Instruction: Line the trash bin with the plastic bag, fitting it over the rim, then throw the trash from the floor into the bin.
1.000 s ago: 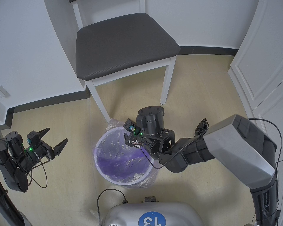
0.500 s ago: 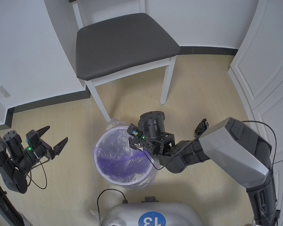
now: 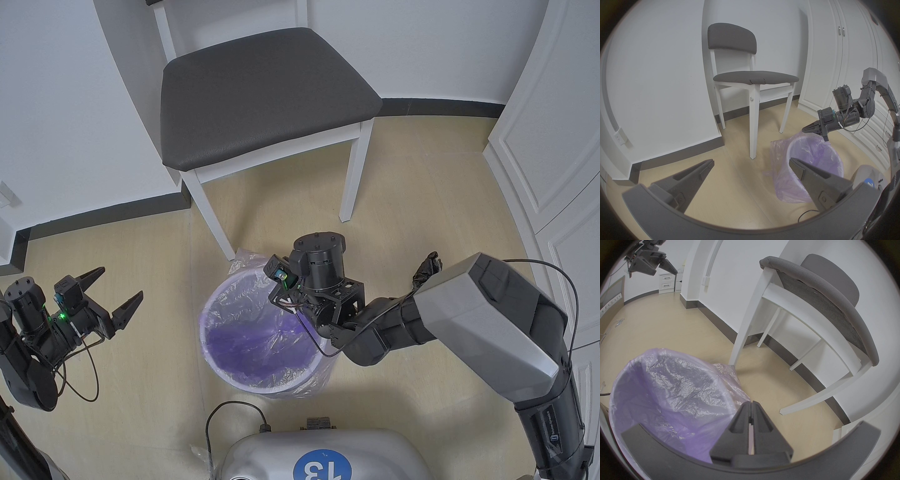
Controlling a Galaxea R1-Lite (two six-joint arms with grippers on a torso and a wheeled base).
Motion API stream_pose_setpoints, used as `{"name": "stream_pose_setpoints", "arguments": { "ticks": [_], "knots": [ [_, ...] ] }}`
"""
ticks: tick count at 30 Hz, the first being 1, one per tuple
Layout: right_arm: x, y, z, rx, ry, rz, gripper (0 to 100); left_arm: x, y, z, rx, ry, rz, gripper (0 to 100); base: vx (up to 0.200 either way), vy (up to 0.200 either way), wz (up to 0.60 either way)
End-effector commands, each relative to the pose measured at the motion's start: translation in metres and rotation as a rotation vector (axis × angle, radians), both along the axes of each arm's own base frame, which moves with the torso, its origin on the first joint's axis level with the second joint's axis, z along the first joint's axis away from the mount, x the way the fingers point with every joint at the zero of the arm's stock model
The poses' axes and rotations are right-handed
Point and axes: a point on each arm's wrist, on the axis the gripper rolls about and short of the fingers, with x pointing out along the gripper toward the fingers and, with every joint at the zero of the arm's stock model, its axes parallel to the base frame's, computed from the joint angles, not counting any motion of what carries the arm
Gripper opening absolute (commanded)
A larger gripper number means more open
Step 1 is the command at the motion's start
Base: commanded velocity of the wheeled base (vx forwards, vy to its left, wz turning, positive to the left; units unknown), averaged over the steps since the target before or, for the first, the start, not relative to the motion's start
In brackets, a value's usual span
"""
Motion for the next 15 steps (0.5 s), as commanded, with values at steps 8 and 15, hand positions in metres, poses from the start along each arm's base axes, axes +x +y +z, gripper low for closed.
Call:
{"name": "stream_pose_setpoints", "arguments": {
  "ticks": [8,15],
  "knots": [
    [0.021,-0.006,0.005,0.036,-0.035,-0.035,0,0.000,-0.001,0.001,0.003,-0.014,-0.003,100,0.000,0.000,0.00],
    [0.034,-0.002,0.014,0.235,0.000,-0.065,0,0.000,-0.001,0.000,0.005,-0.011,-0.003,100,0.000,0.000,0.00]
  ]
}}
